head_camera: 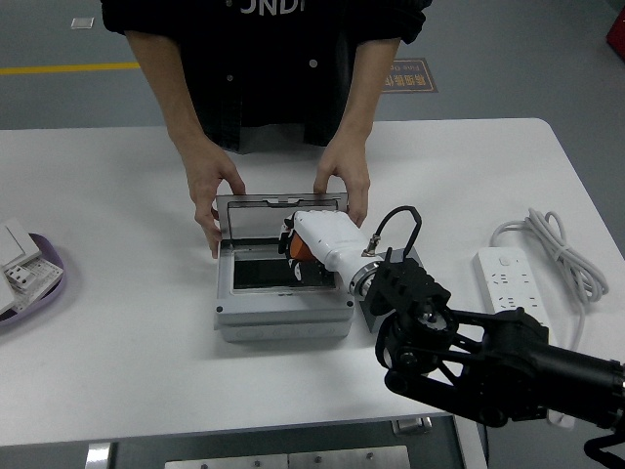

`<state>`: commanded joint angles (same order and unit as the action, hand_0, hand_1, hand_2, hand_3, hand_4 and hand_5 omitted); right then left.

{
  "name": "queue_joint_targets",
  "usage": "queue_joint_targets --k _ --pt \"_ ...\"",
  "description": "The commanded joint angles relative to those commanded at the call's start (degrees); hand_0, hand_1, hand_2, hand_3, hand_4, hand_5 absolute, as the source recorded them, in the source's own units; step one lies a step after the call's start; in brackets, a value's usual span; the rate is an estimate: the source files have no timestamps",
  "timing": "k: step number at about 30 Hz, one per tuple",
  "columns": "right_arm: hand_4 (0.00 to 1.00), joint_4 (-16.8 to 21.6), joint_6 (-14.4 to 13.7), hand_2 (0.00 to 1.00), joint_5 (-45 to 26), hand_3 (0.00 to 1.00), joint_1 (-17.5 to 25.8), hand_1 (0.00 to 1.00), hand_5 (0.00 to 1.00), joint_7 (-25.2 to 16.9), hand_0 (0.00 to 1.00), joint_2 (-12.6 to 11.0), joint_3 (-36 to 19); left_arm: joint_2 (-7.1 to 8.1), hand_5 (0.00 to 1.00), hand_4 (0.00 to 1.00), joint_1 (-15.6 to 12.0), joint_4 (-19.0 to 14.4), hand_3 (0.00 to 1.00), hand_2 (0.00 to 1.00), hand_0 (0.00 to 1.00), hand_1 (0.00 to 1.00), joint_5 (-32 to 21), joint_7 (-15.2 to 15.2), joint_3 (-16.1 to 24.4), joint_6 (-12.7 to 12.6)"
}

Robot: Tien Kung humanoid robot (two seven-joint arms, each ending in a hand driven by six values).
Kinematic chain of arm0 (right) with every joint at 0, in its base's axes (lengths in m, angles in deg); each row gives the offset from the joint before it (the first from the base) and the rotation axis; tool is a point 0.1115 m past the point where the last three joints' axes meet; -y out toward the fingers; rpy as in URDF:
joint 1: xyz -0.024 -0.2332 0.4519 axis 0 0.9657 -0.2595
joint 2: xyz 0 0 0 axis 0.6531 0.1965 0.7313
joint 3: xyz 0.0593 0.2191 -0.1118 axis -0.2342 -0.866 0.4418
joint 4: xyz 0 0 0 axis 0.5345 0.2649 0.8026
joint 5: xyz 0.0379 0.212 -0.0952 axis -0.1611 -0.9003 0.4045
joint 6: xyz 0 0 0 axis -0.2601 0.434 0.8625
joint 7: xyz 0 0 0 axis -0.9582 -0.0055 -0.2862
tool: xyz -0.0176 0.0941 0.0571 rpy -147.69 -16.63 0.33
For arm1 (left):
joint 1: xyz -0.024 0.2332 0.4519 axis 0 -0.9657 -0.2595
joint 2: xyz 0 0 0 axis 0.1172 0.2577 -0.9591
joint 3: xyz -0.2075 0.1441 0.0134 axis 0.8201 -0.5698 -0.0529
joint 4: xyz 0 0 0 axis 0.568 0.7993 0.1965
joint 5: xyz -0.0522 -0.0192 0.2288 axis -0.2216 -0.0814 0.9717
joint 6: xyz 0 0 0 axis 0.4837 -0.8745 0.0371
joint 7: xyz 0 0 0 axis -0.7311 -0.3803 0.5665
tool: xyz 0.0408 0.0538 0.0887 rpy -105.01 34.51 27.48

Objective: Pick up the cylinder from the cube,place it in the box,flap close box

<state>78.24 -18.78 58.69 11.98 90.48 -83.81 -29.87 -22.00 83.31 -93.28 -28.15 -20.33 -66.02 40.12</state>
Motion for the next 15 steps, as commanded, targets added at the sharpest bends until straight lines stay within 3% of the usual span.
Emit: queue_joint_targets --k 5,6,11,12,15 --pt "0.338 0.04 -0.58 0.694 -0.48 0.682 -0.14 0.681 0.242 -0.83 0.713 -0.01 0.54 0.09 0.165 0.725 0.05 -0.03 0.599 0.556 0.509 0.551 -0.04 0.06 -0.15 -0.01" --pt "0.632 0.07 -0.61 0.751 -0.56 0.728 -0.16 0.715 0.413 -0.95 0.802 -0.02 0.64 0.1 0.166 0.724 0.06 -0.03 0.598 0.556 0.509 0.551 -0.01 0.05 -0.13 0.0" --pt "0.632 0.26 -0.87 0.751 -1.42 0.728 -0.14 0.715 0.413 -1.86 0.802 -0.2 1.19 0.11 0.166 0.724 0.04 -0.1 0.598 0.556 0.509 0.551 -0.08 0.09 -0.36 0.0" --pt "0.743 0.31 -1.01 0.758 -1.81 0.785 -0.1 0.718 0.459 -2.18 0.815 -0.29 1.28 0.12 0.165 0.724 0.04 -0.11 0.598 0.556 0.51 0.551 -0.15 0.12 -0.45 0.0" --pt "0.743 0.49 -1.6 0.758 -3.22 0.785 0.1 0.718 0.459 -3.28 0.815 -0.57 1.42 0.14 0.165 0.724 0.05 -0.15 0.598 0.556 0.51 0.551 -0.36 0.2 -0.7 -0.03"
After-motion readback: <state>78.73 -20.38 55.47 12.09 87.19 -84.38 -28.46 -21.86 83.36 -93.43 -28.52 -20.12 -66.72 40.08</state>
